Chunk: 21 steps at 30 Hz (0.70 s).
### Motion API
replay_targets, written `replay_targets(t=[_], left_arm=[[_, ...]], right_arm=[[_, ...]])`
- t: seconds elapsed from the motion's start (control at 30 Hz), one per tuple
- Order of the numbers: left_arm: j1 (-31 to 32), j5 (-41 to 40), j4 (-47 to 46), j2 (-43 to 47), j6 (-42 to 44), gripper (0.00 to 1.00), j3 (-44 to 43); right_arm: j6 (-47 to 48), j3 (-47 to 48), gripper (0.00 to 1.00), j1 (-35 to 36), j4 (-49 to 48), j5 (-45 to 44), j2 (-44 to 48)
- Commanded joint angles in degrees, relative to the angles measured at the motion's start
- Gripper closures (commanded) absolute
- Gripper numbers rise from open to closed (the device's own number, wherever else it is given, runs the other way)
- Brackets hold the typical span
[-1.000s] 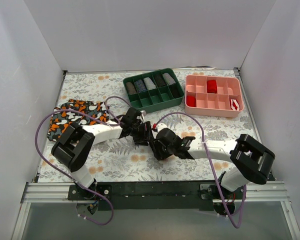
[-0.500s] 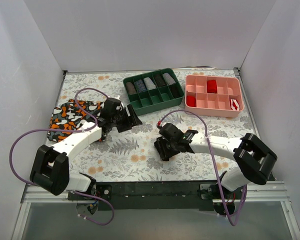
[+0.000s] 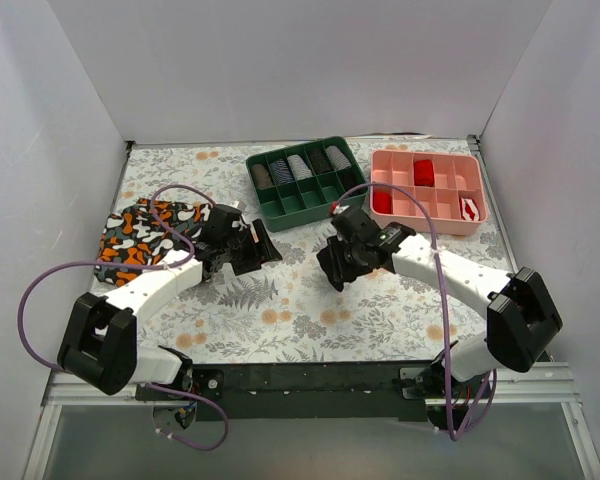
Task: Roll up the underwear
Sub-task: Pick up the underwear from the center of the board.
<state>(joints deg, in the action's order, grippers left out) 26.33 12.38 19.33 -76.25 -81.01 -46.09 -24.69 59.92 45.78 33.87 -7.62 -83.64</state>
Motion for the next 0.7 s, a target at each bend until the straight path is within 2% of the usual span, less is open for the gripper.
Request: replay_targets(t=[0.0,0.4,0.53,0.57,0.67], left_arm=[[0.0,0.3,-0.2,3.7,0.3,0.35,0.2],[0.0,2.4,0.4,5.8,1.3,0.33,1.3],[0.0,3.0,0.5,7.5,2.1,0.25,1.9],[0.0,3.1,0.5,7.7,2.3,0.19,2.0],[-0.1,3.1,0.9,8.0,3.1,0.09,1.9]], right_arm=[[4.6,8.9,0.99,-3.2,4.0,-2.1,-0.5],[11.3,33.7,0.99,-11.4,8.3,-9.9,-12.9],[14.0,42.1,0.99,-12.6,8.6,-12.1,-19.7],[15.1,43.8,0.99,-12.6,9.3,-12.8,-21.1],[16.7,50.5,0.99,-12.6,10.6,-14.8,-26.5]])
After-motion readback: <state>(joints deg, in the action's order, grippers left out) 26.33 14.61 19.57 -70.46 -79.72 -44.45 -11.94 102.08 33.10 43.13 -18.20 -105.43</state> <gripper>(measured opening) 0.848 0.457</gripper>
